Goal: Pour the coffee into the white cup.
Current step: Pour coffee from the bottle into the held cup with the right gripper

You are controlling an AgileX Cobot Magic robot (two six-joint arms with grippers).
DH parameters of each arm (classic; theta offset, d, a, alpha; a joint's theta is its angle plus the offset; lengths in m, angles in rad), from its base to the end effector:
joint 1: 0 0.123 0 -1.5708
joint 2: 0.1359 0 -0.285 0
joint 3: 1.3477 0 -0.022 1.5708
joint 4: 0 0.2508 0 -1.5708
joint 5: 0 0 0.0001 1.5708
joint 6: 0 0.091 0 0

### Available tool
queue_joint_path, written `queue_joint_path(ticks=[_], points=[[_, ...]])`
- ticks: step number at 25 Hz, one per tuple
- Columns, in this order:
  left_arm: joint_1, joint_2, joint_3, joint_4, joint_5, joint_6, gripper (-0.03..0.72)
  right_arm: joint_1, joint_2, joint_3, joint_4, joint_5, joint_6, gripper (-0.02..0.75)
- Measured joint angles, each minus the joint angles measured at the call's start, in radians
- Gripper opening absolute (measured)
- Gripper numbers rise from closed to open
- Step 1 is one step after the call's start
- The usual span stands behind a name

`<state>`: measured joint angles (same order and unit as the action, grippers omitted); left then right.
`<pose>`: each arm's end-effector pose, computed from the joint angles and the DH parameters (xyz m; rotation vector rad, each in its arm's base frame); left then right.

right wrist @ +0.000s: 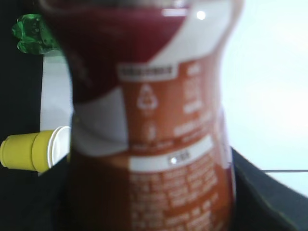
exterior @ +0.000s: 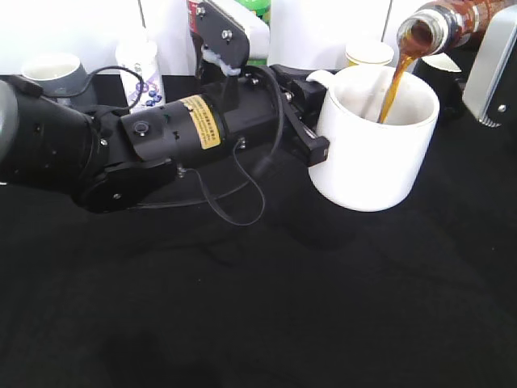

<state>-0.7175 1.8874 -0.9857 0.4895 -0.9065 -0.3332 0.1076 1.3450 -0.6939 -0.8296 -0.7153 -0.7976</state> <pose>0.2772 -0.2865 0.2145 0.8355 1.3745 -0.8660 0.2714 0.0735 0.2887 -1.4164 0.8277 -0.6629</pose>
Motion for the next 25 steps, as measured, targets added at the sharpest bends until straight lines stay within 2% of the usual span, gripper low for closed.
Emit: queue_joint_path(ticks=[15,18,22,25], points=[[0.000,0.000,0.000,0.003,0.001,-0.033,0.069,0.000,0.000,0.000,0.006,0.036,-0.074,0.512],[0.000,0.000,0.000,-0.002,0.001,-0.033,0.069,0.000,0.000,0.000,-0.001,0.036,0.069,0.512],[0.001,0.000,0.000,-0.010,-0.015,-0.033,0.069,0.000,0.000,0.004,-0.113,0.010,0.350,0.512],[0.041,0.000,0.000,-0.010,-0.057,-0.033,0.069,0.000,0.000,0.004,-0.135,-0.060,0.534,0.512]])
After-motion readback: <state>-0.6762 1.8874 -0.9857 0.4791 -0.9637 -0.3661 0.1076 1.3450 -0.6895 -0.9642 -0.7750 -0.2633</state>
